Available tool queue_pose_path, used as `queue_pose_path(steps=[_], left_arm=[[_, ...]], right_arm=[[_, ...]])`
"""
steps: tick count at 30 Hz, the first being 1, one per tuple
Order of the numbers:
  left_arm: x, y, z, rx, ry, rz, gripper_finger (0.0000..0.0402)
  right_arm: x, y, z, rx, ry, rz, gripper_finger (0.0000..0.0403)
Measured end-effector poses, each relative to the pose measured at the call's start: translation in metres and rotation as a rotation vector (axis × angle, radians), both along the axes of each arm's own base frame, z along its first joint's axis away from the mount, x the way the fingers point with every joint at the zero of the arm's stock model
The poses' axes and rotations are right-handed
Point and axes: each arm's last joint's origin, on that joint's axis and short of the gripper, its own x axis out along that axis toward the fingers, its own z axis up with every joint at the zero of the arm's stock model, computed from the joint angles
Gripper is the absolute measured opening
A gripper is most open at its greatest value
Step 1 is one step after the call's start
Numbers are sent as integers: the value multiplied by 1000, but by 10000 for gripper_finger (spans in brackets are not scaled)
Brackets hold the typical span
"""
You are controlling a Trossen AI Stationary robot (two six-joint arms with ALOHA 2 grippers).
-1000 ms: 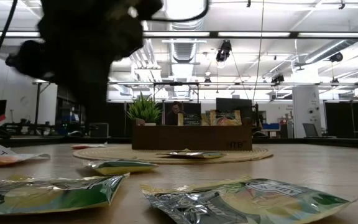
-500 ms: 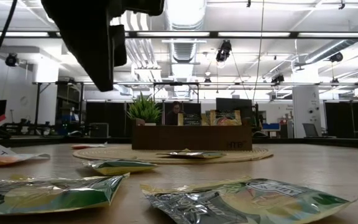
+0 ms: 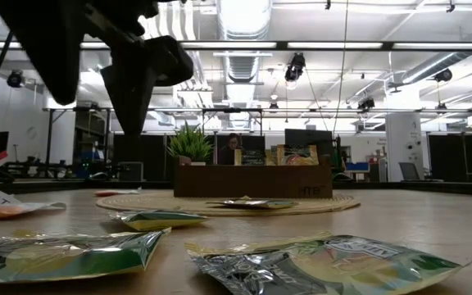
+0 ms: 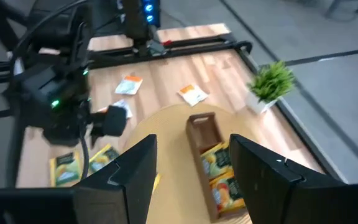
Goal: Pick & Place Tea
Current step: Put the yellow tea bag into the middle section of the wooden organizer
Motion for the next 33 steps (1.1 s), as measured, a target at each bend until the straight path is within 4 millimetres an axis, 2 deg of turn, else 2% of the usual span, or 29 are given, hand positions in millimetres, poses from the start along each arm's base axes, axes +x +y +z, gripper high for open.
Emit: queue_pose_path(steps=[5,17,25,33], left_arm=[[-3,8,-3,102,-4,-150,252],[7,31,-7,163,-33,-294,252],[11,31,-15,149,-110,-356,252],[7,31,-33,151,-100,-362,252]], right_arm=[[-7,-3,3,58,-13,-21,199],[-10,-5,5,115,-38,-56,199],[-10,-5,5,112,-39,-60,199],[-10,-5,5,109,-41,-64,199]])
